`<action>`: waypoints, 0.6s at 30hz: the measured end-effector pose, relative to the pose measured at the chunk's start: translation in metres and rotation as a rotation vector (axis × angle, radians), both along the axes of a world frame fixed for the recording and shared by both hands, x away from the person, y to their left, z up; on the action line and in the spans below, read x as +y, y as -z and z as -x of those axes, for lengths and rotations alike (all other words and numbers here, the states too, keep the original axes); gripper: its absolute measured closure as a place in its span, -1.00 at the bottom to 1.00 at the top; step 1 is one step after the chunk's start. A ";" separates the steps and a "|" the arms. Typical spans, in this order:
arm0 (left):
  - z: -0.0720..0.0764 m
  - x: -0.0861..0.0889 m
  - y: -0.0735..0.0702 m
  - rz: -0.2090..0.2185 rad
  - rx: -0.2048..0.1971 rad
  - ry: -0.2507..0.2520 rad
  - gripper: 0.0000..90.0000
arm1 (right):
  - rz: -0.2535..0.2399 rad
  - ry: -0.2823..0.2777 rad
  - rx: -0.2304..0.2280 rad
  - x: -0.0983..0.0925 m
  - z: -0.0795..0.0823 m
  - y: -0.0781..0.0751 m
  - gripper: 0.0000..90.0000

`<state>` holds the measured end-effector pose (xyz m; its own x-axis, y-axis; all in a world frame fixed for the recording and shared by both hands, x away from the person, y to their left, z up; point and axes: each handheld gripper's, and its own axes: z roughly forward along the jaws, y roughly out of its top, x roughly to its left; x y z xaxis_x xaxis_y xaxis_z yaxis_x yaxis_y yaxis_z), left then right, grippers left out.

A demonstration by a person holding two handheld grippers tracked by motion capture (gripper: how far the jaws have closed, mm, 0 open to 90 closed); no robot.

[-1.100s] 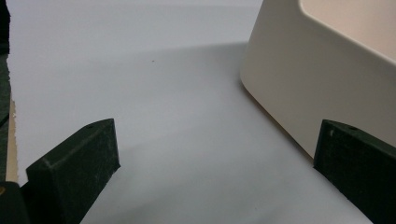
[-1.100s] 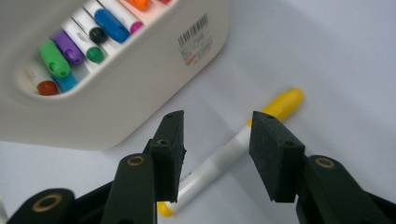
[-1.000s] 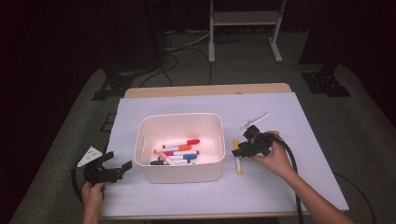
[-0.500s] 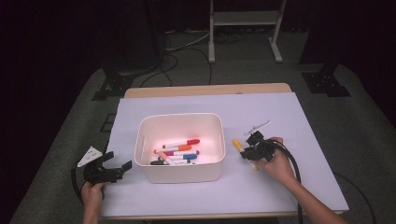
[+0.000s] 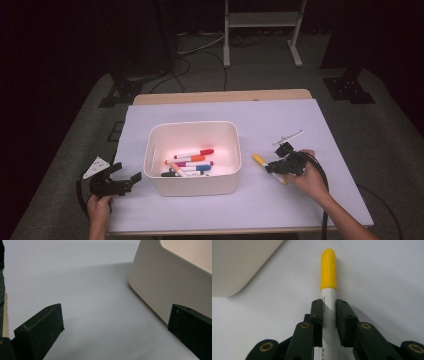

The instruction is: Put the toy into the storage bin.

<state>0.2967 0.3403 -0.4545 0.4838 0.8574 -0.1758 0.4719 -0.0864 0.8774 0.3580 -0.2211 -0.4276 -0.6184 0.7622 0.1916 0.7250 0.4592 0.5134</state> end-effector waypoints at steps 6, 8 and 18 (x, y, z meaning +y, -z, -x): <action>0.000 0.000 0.000 -0.001 -0.003 0.001 -1.00 | -0.062 -0.029 -0.004 -0.005 0.012 -0.028 0.69; 0.000 0.000 0.000 -0.001 -0.003 0.002 -1.00 | -0.082 -0.046 -0.010 -0.004 0.015 -0.040 0.69; 0.000 0.000 0.000 -0.004 -0.003 0.008 -1.00 | -0.136 -0.130 -0.047 0.012 0.023 -0.093 0.69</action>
<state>0.2966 0.3400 -0.4544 0.4910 0.8544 -0.1703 0.4682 -0.0940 0.8786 0.3352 -0.2094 -0.3346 -0.7207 0.6442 0.2561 0.6378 0.4714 0.6091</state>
